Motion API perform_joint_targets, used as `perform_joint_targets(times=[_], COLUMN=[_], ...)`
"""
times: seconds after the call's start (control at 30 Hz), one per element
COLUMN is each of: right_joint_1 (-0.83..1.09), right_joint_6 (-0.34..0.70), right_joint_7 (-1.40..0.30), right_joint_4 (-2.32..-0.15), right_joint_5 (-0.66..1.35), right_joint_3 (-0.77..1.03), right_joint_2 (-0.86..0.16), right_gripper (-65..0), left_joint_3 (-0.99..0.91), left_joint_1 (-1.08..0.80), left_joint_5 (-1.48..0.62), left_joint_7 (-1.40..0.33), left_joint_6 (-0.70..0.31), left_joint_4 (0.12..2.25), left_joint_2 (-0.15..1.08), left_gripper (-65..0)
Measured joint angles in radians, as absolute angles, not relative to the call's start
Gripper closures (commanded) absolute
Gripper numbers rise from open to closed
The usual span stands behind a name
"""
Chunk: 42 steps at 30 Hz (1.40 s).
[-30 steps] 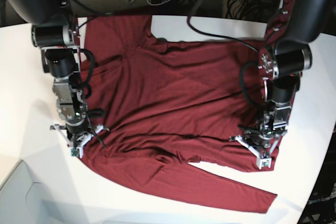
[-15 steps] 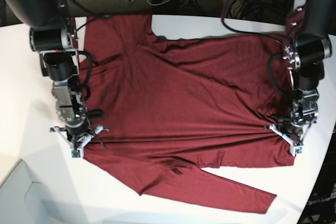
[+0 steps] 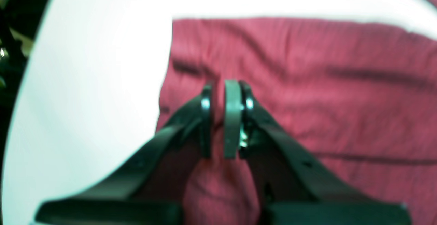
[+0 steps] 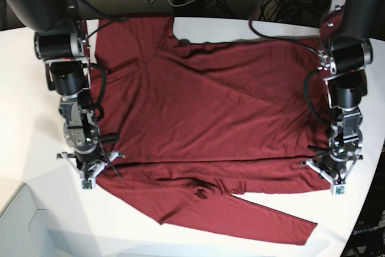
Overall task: Layout the t-shirt on the table in an organized manner, then fold the t-shirt properly
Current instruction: 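Hold the side edges with both grippers and tug them straight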
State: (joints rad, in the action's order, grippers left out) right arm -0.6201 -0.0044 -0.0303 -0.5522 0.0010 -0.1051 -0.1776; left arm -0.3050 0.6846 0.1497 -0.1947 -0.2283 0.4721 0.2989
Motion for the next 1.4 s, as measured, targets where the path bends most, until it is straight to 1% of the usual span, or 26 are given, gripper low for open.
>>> perform_joint_targets(times=[0.03, 0.1, 0.17, 0.27, 0.37, 0.47, 0.57, 0.7, 0.8, 0.87, 0.93, 1.03, 1.2, 1.4], right_joint_1=[-0.622, -0.622, -0.608, -0.544, -0.443, -0.339, -0.256, -0.202, -0.195, -0.206, -0.215, -0.267, -0.332, -0.395], right_joint_6=[-0.006, -0.007, -0.004, -0.006, -0.011, -0.005, -0.005, -0.004, -0.003, -0.003, -0.005, -0.005, -0.006, -0.005], right_joint_7=[-0.029, -0.036, -0.115, -0.189, -0.215, -0.274, -0.33, -0.356, -0.348, -0.353, -0.326, -0.316, -0.281, -0.179], right_joint_4=[-0.564, -0.587, -0.635, -0.774, -0.957, -1.136, -1.254, -1.278, -1.227, -1.155, -1.118, -1.044, -0.945, -0.824], right_joint_5=[0.001, 0.001, 0.001, 0.001, -0.001, 0.003, 0.005, 0.004, 0.007, 0.005, 0.006, 0.005, 0.006, 0.006], right_joint_3=[-0.105, -0.104, -0.103, -0.098, -0.096, -0.1, -0.101, -0.097, -0.101, -0.099, -0.099, -0.099, -0.099, -0.099], right_joint_2=[-0.179, -0.179, -0.186, -0.208, -0.22, -0.207, -0.197, -0.173, -0.157, -0.149, -0.149, -0.148, -0.149, -0.164], right_gripper=[0.0, 0.0, 0.0, 0.0, 0.0, 0.0, 0.0, 0.0, 0.0, 0.0, 0.0, 0.0, 0.0, 0.0], left_joint_3=[-0.305, -0.305, -0.308, -0.381, -0.467, -0.503, -0.503, -0.505, -0.492, -0.491, -0.496, -0.496, -0.496, -0.494], left_joint_1=[0.685, 0.682, 0.674, 0.639, 0.566, 0.478, 0.383, 0.251, 0.176, 0.159, 0.171, 0.218, 0.306, 0.417], left_joint_5=[0.15, 0.15, 0.15, 0.147, 0.154, 0.154, 0.151, 0.157, 0.142, 0.146, 0.15, 0.139, 0.135, 0.132], left_joint_7=[-0.204, -0.276, -0.357, -0.414, -0.453, -0.553, -0.65, -0.726, -0.715, -0.694, -0.63, -0.519, -0.385, -0.349], left_joint_6=[-0.228, -0.228, -0.229, -0.232, -0.231, -0.231, -0.235, -0.231, -0.24, -0.243, -0.232, -0.229, -0.223, -0.233], left_joint_4=[0.484, 0.511, 0.55, 0.624, 0.735, 0.855, 0.998, 1.178, 1.246, 1.226, 1.166, 1.053, 0.871, 0.702], left_joint_2=[0.299, 0.299, 0.3, 0.293, 0.27, 0.246, 0.228, 0.191, 0.164, 0.165, 0.17, 0.186, 0.211, 0.255], left_gripper=[-4.9, -4.9, -4.9, -4.9, -4.9, -4.9, -4.9, -4.9, -4.9, -4.9, -4.9, -4.9, -4.9, -4.9])
